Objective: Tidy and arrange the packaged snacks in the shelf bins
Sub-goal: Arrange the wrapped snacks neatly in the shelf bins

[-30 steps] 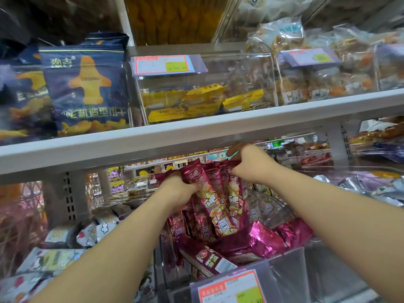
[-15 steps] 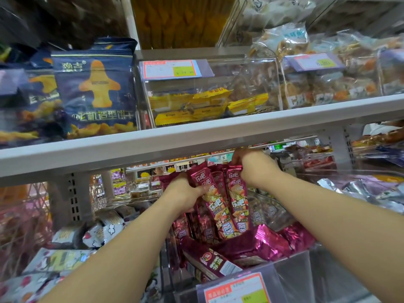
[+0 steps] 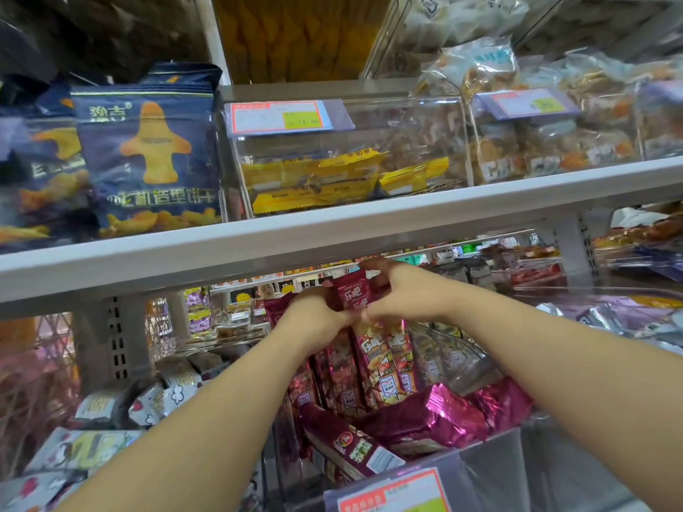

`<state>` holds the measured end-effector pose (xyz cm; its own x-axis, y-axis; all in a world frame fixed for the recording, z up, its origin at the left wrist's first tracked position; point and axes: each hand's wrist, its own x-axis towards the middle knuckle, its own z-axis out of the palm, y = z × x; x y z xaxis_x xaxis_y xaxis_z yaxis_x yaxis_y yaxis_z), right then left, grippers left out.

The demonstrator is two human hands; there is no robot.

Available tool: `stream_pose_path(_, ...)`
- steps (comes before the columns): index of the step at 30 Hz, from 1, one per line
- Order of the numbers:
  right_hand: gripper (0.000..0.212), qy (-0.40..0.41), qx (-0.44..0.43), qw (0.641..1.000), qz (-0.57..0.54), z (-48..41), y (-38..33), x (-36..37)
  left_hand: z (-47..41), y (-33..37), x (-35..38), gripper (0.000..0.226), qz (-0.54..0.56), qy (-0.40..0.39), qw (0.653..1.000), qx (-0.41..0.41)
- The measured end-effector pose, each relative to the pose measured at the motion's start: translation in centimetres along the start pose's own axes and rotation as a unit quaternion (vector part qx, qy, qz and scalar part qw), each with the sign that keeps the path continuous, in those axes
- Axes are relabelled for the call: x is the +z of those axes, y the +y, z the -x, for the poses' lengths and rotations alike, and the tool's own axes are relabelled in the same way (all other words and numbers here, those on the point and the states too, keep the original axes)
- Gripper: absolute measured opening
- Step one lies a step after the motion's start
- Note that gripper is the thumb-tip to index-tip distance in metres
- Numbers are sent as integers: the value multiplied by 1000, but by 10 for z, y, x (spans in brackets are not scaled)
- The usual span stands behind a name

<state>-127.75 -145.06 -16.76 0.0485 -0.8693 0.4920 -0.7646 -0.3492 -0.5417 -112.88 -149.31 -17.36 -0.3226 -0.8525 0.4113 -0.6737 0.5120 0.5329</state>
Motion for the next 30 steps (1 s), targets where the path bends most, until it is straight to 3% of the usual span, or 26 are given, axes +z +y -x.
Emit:
stream_pose_path(3,44,51,-8,999,12,-1,6,3,-4,-3,4,15,79,-32,996,19)
stream_pose_path(7,41,146,13,986,77,-9,18,-2,-2,-6,4,37,69,-105,991,43)
stream_pose_path(9,41,155,13,983,100,-10,19,-5,-2,-7,4,44,65,-123,989,46)
stream_pose_path(13,44,103,-1,994,35,-5,13,-4,1,-9,3,50,83,-174,980,47)
stream_pose_path(18,39,185,-13,980,69,-7,11,-9,1,-3,4,50,154,-170,972,57)
stream_pose_path(25,47,76,37,976,203,-7,19,-4,4,-3,18,64,82,-267,960,25)
stream_pose_path(30,56,-3,64,955,289,-6,16,-3,6,-4,16,59,52,-260,964,26)
